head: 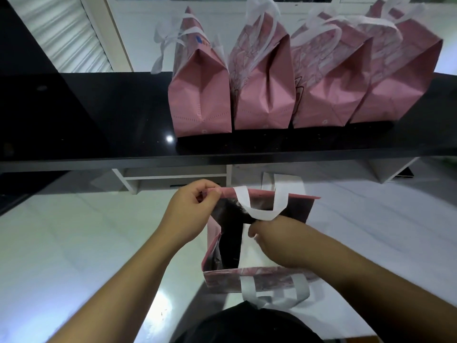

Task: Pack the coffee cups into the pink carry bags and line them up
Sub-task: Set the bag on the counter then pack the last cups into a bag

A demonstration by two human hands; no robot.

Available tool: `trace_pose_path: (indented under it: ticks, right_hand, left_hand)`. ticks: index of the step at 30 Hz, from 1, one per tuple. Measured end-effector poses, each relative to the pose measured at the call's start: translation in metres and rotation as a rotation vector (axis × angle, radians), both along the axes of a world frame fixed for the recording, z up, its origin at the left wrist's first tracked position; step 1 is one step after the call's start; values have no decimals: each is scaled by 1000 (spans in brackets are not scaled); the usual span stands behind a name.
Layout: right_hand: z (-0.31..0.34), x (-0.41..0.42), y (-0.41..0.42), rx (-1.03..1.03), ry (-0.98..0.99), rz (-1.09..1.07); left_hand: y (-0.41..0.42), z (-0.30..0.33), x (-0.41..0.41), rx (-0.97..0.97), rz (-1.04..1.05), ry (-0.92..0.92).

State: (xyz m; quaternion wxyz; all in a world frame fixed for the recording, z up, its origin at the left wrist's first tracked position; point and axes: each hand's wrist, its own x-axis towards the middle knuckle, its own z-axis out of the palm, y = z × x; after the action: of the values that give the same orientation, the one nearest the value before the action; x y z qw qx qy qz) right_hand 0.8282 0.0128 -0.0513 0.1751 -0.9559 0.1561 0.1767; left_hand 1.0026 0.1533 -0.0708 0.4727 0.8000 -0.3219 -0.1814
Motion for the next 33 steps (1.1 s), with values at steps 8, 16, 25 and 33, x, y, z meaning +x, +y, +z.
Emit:
trace_pose_path:
  ticks: [8, 16, 25, 33]
  right_hand:
    - [63, -80, -24, 103, -289, -219]
    - [9, -137, -47, 540, -360, -482]
    - [-23, -124, -52, 628, -346, -349]
    - [-46, -112, -53, 696, -448, -398]
  left_hand:
    - [15, 2, -6, -71, 44, 313]
    - [49, -6, -22, -167, 179, 375]
    - [88, -12, -43, 194, -381, 288]
    - [73, -17, -52, 144, -305, 336]
